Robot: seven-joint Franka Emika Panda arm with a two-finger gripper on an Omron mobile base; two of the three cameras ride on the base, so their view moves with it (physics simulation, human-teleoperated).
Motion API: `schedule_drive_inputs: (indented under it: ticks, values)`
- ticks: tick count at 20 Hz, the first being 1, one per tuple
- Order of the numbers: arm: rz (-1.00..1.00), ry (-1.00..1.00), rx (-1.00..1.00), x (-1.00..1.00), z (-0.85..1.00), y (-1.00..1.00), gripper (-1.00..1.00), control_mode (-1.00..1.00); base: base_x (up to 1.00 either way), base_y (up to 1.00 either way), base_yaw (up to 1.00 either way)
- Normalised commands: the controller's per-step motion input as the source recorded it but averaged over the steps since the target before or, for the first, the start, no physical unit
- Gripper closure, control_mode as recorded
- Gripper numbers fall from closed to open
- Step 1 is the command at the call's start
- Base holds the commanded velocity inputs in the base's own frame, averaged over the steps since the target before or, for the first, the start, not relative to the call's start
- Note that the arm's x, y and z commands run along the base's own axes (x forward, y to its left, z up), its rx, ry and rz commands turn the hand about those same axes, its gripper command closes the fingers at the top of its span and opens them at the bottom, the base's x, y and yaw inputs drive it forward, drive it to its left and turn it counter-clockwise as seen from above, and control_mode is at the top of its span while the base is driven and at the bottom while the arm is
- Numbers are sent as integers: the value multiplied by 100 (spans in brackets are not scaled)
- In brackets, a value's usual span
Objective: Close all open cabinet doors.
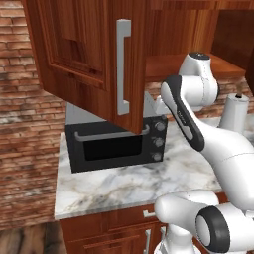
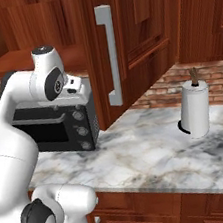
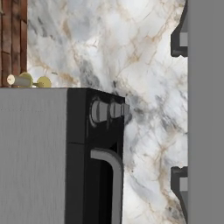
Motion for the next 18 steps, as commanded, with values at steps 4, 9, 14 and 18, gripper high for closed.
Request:
schedule_drive_inputs:
  ticks: [4,9,14,18]
  values:
    - [0,-5,0,-12,-3,-2,-100,-100,-13,0,0]
    - [-1,-30,0,-71,-14,-6,-100,-100,0,0,0]
    - [-2,-34,0,-78,-2,-9,-100,-100,0,0,0]
    - [-1,-37,0,-75,0,-13,-100,-100,0,0,0]
